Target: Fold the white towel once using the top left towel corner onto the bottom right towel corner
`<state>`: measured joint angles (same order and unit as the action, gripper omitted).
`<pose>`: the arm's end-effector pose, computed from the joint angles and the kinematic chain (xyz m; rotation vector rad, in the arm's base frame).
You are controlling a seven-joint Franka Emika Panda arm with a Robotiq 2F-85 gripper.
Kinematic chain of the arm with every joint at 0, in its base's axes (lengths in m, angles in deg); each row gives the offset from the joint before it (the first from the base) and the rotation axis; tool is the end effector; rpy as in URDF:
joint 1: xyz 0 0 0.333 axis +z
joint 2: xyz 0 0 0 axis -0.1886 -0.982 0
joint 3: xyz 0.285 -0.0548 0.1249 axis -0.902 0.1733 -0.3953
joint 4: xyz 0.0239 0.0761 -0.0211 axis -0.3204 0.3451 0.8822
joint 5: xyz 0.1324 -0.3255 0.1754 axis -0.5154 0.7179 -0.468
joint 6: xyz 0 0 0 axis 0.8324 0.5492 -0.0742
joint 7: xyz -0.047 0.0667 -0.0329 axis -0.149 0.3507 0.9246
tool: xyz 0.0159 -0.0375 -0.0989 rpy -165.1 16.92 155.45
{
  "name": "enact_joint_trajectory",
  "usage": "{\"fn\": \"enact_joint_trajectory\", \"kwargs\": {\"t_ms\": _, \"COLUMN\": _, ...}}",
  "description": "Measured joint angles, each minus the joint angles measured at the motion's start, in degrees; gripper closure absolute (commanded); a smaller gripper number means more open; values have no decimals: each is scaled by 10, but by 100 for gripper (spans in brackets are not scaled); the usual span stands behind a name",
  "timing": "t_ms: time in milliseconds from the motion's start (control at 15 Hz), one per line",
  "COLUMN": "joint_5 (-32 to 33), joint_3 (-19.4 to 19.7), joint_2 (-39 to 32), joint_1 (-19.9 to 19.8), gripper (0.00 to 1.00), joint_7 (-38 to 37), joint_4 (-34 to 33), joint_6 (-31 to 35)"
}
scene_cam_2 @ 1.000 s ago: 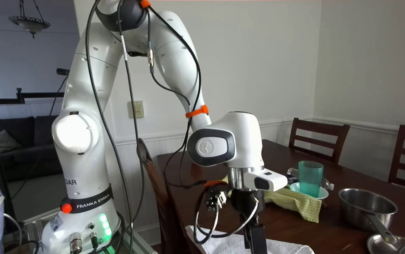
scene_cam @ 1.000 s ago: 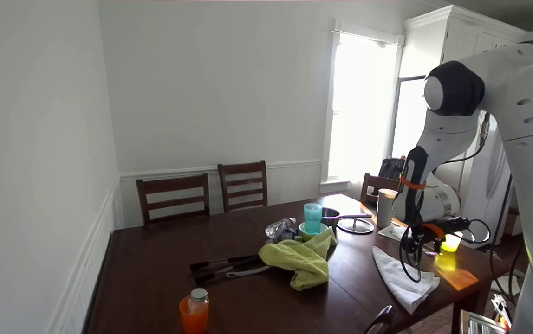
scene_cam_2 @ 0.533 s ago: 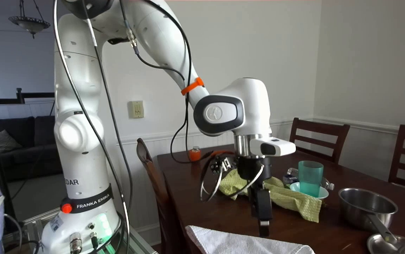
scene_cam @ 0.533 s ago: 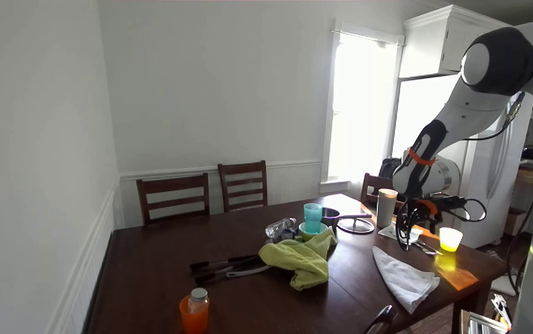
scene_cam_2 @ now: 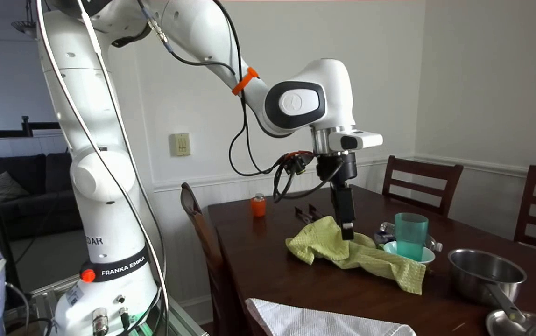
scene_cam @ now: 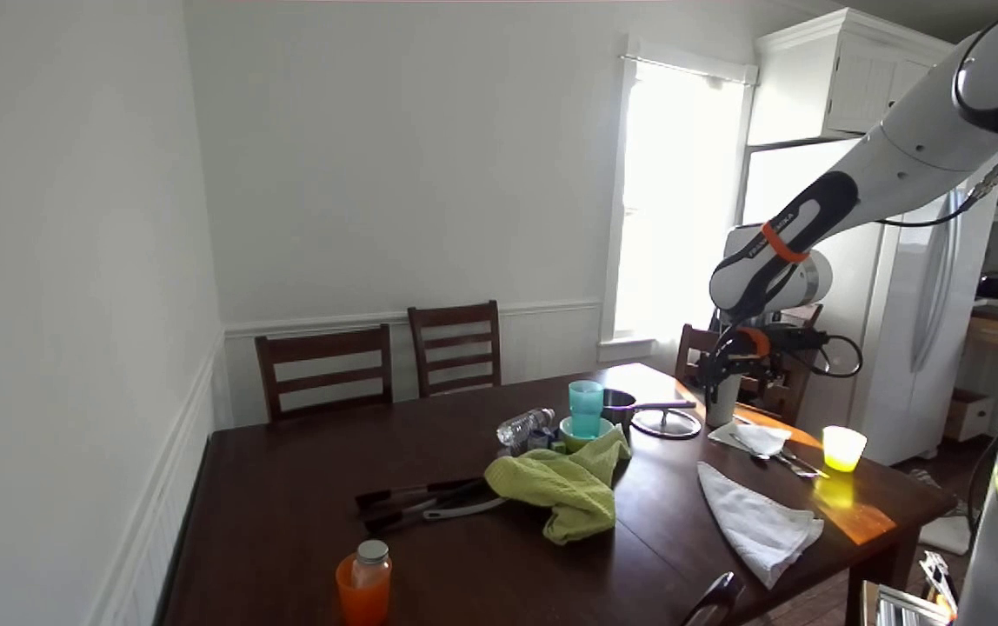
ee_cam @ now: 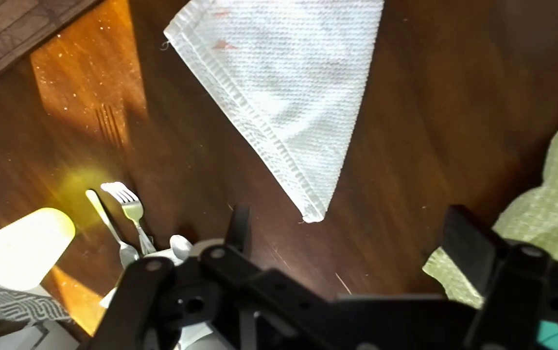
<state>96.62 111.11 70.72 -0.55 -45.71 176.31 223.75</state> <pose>0.3277 -0.3740 0.3490 2.6487 -1.3689 0.0962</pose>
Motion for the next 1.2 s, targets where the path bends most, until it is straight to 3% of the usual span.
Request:
{"fn": "enact_joint_trajectory", "kwargs": {"t_ms": 467, "joint_5": 7, "joint_3": -114, "joint_2": 43, "joint_1": -73, "gripper": 0, "joint_7": -57, "joint_4": -7, "joint_6": -74}}
{"fn": "enact_joint_trajectory", "kwargs": {"t_ms": 1200, "joint_5": 10, "joint_3": -120, "joint_2": 47, "joint_1": -79, "gripper": 0, "joint_7": -60, "joint_4": -7, "joint_6": -79}}
